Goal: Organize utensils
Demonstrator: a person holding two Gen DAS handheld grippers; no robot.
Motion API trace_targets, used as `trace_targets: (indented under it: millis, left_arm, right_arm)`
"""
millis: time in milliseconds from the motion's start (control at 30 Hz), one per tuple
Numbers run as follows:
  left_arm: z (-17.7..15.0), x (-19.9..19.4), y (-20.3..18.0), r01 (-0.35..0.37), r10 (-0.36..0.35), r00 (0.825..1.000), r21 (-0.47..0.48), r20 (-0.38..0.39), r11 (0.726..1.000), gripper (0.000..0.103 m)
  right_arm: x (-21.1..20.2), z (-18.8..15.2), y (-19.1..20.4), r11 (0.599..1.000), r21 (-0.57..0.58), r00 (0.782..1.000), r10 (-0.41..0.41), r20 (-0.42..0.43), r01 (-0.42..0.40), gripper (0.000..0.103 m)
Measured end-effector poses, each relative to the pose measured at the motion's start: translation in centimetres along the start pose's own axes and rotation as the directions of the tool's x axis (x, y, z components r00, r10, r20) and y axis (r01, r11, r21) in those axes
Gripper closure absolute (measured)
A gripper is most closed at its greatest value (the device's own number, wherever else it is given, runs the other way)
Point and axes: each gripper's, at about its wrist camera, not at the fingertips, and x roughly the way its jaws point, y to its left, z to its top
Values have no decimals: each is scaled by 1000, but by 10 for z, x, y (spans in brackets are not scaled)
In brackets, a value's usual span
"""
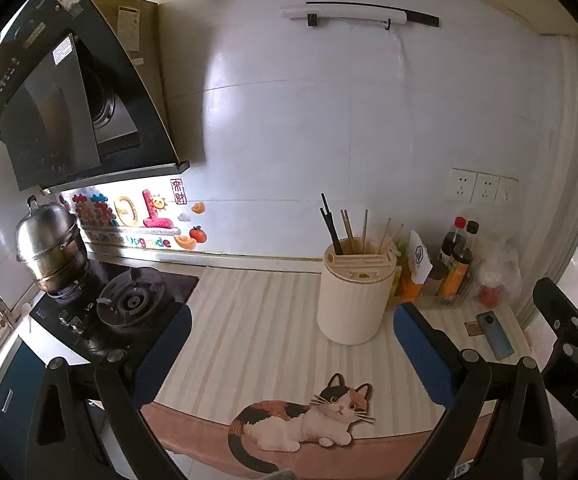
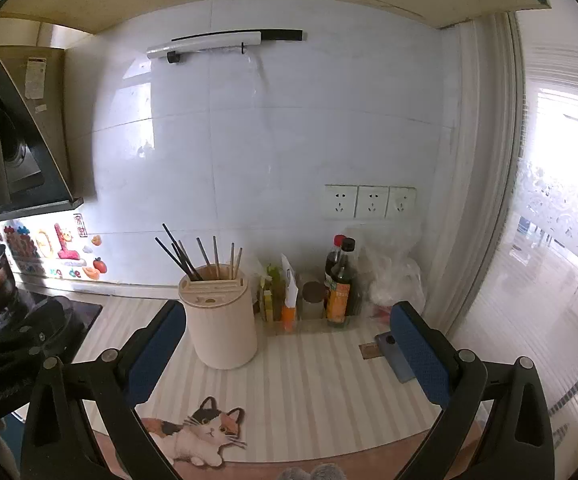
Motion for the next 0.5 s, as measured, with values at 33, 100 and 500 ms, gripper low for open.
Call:
trace_targets:
  millis: [33,100,500]
  left_arm:
    - [-1,0,0,-2,2,1000,0,0,1000,0]
    - [-2,0,1,-8,8,1000,0,0,1000,0]
    - [-6,8,3,-24,24,999,5,-26,1000,0]
  right_arm:
    - [0,0,0,1000,0,1000,0,-2,0,0]
    - [2,0,1,1000,-2,1000,0,-7,0,0]
    - [10,-2,4,1000,-23,999,7,-35,-8,0]
